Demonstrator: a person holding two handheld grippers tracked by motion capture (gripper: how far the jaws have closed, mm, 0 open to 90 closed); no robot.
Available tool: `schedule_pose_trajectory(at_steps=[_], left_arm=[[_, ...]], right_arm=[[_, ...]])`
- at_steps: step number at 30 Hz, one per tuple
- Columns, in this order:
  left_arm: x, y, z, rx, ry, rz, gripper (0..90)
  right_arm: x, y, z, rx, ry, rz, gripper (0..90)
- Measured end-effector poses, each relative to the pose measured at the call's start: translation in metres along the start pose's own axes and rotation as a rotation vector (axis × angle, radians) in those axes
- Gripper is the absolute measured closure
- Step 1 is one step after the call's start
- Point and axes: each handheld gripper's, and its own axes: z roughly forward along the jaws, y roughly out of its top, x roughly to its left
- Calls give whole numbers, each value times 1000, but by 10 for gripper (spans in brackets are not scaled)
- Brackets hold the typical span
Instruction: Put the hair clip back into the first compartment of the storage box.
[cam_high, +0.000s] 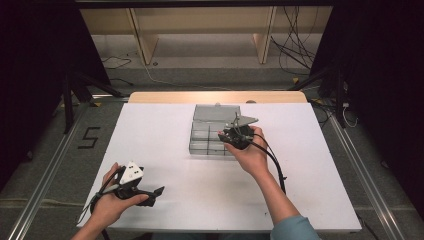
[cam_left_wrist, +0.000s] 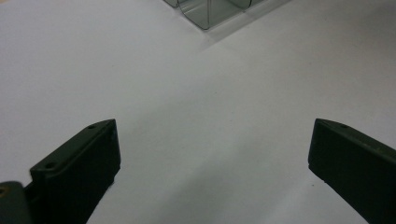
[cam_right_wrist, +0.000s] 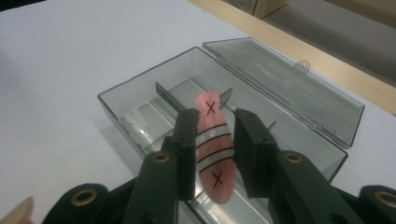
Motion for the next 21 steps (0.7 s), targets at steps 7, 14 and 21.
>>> schedule_pose_trajectory(at_steps=[7, 14, 21], left_arm=[[0, 0, 0, 0, -2, -1, 17], [0, 0, 0, -1, -3, -2, 17], [0, -1, 0, -1, 0, -5, 17]], right_arm=[[2, 2, 6, -2, -6, 3, 715], [1, 5, 9, -1, -14, 4, 715], [1, 6, 13, -3, -22, 11, 715]])
